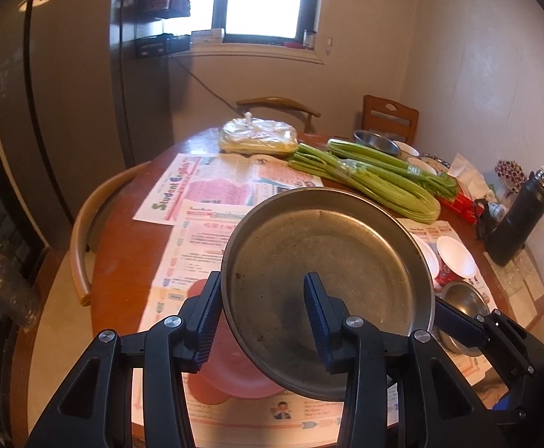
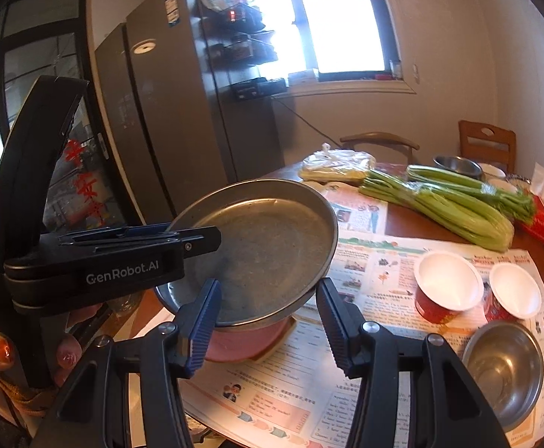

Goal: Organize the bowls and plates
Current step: 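Lift the shallow steel pan with the left tool and carry it toward the orange plate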

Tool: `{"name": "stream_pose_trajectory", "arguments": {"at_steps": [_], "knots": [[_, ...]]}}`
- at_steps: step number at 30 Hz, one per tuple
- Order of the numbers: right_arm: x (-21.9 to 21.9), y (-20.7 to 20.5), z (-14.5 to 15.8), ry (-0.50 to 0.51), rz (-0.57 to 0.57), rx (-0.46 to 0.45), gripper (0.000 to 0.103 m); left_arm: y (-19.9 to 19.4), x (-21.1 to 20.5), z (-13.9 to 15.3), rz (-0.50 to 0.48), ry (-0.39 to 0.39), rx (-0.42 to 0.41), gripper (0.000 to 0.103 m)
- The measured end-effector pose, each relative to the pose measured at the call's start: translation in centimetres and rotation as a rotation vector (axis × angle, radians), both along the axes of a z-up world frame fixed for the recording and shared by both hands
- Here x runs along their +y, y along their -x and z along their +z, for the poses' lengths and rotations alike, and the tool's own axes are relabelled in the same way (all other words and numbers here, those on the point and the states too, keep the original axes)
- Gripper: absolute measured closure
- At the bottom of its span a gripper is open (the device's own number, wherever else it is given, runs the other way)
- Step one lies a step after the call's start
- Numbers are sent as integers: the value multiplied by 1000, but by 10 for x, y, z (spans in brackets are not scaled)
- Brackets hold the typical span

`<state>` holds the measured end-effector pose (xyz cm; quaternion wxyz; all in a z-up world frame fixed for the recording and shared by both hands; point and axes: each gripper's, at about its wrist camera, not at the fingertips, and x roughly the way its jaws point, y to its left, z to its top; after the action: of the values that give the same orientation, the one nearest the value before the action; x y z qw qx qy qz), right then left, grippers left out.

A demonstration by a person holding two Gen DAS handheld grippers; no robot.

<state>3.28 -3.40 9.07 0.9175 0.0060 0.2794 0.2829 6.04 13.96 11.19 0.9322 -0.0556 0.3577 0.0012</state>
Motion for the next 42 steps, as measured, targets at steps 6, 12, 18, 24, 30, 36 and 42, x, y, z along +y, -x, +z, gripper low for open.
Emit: {"name": "stream_pose_trajectory", "arguments": {"at_steps": [6,12,18,24,30,36,42], "knots": [[16,-1,3,15,29,-11,50,5,16,-1,32,2,1,59],[27,-1,-4,11,61,-4,49,7,28,-8,58,5,12,58],[35,-9,-18,23,73,26,50,3,33,-21,63,4,33,58],[43,-17,-34,41,81,54,49,-4,40,-42,69,21,74,58],[48,-25,-45,60,83,77,50,-13,42,-58,69,27,101,58],[52,-32,-56,78,84,95,49,-20,44,-71,71,19,117,58],[57,-41,-68,93,88,118,49,-29,48,-87,73,19,149,58]]}}
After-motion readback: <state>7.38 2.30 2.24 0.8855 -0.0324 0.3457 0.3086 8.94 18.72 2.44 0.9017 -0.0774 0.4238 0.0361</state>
